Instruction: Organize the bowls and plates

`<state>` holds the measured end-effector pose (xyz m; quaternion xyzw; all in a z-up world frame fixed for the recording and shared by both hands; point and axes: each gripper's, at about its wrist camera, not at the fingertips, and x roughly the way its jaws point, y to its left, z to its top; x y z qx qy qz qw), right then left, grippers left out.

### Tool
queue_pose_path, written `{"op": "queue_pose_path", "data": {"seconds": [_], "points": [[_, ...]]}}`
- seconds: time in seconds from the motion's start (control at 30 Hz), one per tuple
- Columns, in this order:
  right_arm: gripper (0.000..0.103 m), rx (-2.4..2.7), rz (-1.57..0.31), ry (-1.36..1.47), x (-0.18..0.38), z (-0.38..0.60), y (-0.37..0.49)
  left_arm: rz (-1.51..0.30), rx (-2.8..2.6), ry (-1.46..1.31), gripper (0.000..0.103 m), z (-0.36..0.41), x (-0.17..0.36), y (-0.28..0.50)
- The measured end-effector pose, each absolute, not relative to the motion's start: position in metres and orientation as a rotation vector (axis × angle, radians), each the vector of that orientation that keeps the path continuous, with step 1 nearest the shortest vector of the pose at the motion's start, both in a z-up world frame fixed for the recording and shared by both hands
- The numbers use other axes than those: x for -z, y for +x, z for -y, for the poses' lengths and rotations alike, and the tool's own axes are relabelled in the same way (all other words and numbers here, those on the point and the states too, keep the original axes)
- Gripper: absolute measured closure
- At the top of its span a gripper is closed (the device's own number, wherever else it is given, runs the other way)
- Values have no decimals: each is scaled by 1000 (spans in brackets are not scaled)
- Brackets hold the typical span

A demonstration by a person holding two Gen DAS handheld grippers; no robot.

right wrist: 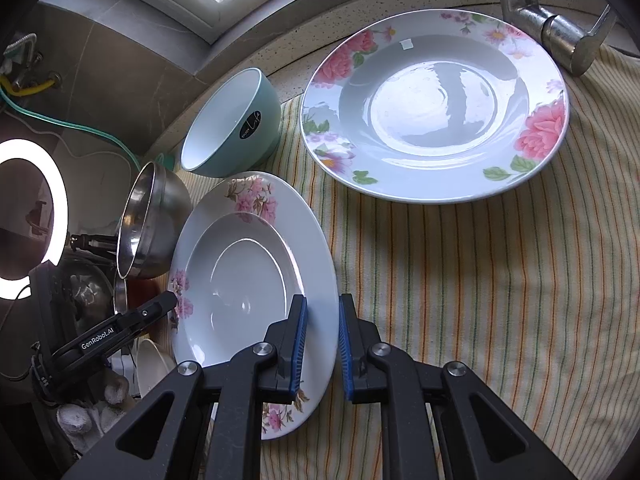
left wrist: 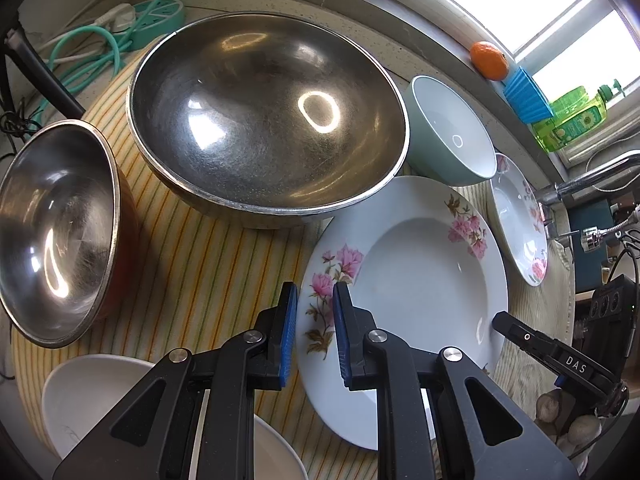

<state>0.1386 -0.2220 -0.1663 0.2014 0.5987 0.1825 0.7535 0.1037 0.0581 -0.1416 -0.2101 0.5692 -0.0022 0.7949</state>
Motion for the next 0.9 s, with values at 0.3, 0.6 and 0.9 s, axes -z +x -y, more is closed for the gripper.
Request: {"op": "queue_pose_path", "data": {"seconds": [0.3, 0.6, 0.9], "points": [[89, -387, -1295, 441, 161, 227, 135, -1227, 26, -455, 87, -56, 141, 102], [89, -373, -1292, 440, 159, 234, 125, -1228, 48, -447, 87, -48, 138, 100], [89, -355, -1283, 445, 157, 240, 114, -1234, 69, -435, 87, -36, 137, 91]]}}
